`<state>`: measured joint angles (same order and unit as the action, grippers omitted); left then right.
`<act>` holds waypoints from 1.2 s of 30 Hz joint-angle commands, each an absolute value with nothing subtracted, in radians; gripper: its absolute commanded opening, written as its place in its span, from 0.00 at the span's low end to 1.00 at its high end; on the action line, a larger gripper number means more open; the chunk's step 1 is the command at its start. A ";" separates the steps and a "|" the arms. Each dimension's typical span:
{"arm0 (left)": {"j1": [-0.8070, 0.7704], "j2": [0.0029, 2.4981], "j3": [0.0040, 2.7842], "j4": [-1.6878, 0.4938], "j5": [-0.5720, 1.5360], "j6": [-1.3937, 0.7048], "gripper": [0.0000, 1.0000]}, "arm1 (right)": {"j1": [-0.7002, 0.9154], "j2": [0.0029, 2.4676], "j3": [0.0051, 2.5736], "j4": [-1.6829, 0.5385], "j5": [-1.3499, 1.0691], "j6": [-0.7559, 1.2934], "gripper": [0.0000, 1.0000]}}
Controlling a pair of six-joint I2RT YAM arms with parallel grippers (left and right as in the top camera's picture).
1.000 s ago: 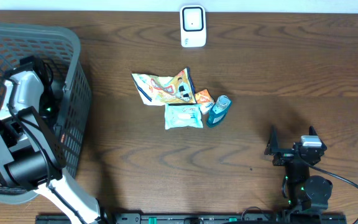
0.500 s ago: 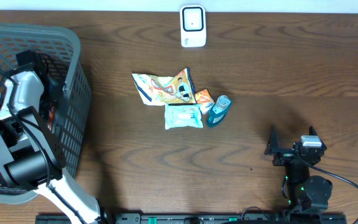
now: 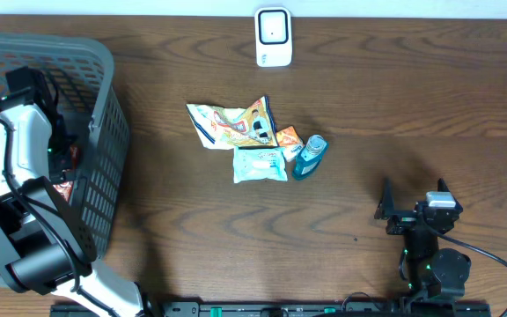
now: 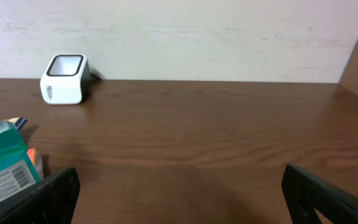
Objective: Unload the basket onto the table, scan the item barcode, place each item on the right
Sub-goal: 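Grasp the red chocolate wafer bar with the left gripper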
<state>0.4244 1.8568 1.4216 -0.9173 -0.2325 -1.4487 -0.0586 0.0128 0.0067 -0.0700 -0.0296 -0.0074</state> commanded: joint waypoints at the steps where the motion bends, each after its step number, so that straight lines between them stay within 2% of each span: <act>1: 0.431 1.871 1.403 -0.926 -0.191 -1.647 0.98 | -0.053 0.010 0.006 -0.074 -0.028 0.006 0.99; 15: 0.432 1.871 1.325 -0.911 -0.252 -1.841 0.98 | -0.053 0.010 0.006 -0.074 -0.028 0.006 0.99; 22: 0.452 1.873 1.239 -0.823 -0.255 -1.842 0.98 | -0.053 0.010 0.006 -0.074 -0.028 0.006 0.99; 36: 0.498 1.876 1.185 -0.794 -0.250 -1.834 0.98 | -0.053 0.010 0.006 -0.074 -0.028 0.006 0.99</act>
